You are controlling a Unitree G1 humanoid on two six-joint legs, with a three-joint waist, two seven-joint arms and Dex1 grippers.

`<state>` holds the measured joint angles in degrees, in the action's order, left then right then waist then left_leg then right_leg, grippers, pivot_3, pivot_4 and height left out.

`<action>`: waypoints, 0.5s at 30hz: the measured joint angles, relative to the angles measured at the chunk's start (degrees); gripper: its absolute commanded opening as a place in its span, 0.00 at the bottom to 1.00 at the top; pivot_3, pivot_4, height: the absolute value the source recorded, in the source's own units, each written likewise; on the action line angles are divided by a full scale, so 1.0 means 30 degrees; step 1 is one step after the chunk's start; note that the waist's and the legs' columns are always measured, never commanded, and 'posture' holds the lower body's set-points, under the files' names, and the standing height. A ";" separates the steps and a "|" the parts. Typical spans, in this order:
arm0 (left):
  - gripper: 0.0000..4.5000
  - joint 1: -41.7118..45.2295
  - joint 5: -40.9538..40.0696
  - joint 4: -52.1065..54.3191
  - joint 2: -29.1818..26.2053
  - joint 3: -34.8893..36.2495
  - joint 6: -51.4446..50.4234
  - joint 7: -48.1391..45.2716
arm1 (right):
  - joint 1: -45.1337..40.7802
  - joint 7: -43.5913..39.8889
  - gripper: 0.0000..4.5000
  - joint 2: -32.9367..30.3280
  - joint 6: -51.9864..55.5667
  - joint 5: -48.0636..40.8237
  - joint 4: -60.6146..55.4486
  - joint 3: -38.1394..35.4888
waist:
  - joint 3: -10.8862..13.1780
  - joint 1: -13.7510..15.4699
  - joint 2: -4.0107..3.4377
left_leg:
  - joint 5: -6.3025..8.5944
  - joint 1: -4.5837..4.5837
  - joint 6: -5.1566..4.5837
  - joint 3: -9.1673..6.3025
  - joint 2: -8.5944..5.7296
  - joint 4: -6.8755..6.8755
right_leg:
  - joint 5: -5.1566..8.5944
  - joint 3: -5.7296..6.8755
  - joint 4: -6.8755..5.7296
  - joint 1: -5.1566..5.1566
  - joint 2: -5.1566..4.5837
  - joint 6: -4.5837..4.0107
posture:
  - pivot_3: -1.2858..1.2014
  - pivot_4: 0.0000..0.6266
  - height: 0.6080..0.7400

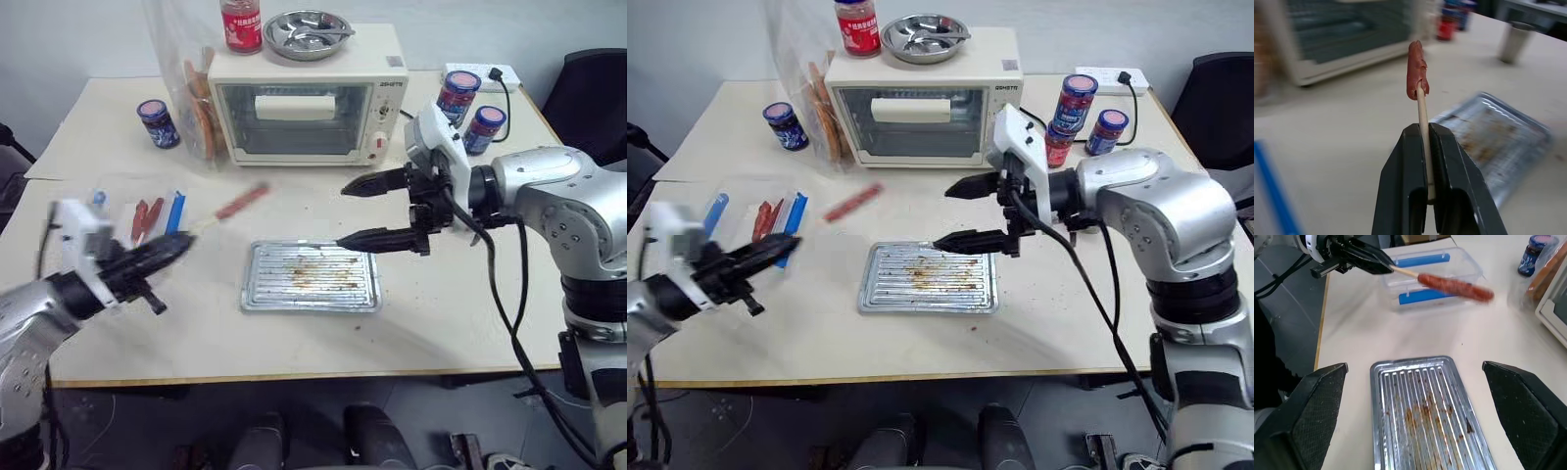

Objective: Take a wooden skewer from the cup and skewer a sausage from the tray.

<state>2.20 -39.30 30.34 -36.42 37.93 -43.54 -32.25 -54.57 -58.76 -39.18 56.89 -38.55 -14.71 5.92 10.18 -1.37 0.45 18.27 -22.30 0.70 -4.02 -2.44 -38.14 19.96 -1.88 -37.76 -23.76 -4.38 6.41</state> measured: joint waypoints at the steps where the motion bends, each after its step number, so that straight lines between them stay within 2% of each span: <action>1: 0.00 -0.0270 0.0415 0.0035 0.0272 0.0175 0.0173 0.0795 | -0.0012 0.0308 1.00 0.0303 0.0113 -0.0141 -0.0002 -0.0057 | -0.0003 0.0017 0.0005 | 0.0000 0.0000 0.0000 -0.0001 0.0000 0.0001 | 0.0000 0.0002 0.0004 0.0000 0.0000 0.0000 | 0.52 0.24 1.00; 4: 0.00 -0.0829 0.1666 -0.0217 0.0924 0.0201 0.0734 0.2478 | -0.0014 0.0946 1.00 0.0763 0.0282 -0.0422 -0.0195 -0.0084 | -0.0004 0.0051 0.0007 | 0.0000 -0.0001 0.0000 -0.0001 -0.0010 0.0001 | 0.0000 0.0003 0.0001 -0.0001 -0.0005 0.0000 | 0.52 0.24 1.00; 9: 0.00 -0.0205 0.4175 -0.3265 0.1581 -0.0227 0.1719 0.5371 | -0.0071 0.1678 1.00 0.1013 0.0550 -0.0964 -0.0331 -0.0722 | -0.0013 0.0067 0.0020 | 0.0000 0.0004 0.0000 0.0000 -0.0011 0.0004 | 0.0000 0.0009 -0.0001 -0.0001 -0.0001 0.0000 | 0.52 0.24 1.00; 15: 0.00 0.1617 0.5390 -0.6691 0.1460 -0.1750 0.3055 0.5753 | -0.0028 0.2156 1.00 0.1028 0.0587 -0.1139 -0.0423 -0.0729 | -0.0016 0.0063 0.0037 | 0.0000 0.0000 0.0000 -0.0002 -0.0014 0.0008 | 0.0000 0.0014 0.0005 -0.0004 -0.0006 0.0000 | 0.52 0.24 1.00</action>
<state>7.05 -23.12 10.27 -32.04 32.68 -34.37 -14.99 -54.66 -52.29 -36.10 58.66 -41.97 -15.98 3.73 10.13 -1.18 0.56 18.27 -22.30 0.70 -4.02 -2.48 -38.11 19.96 -1.84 -37.74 -23.77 -4.40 6.41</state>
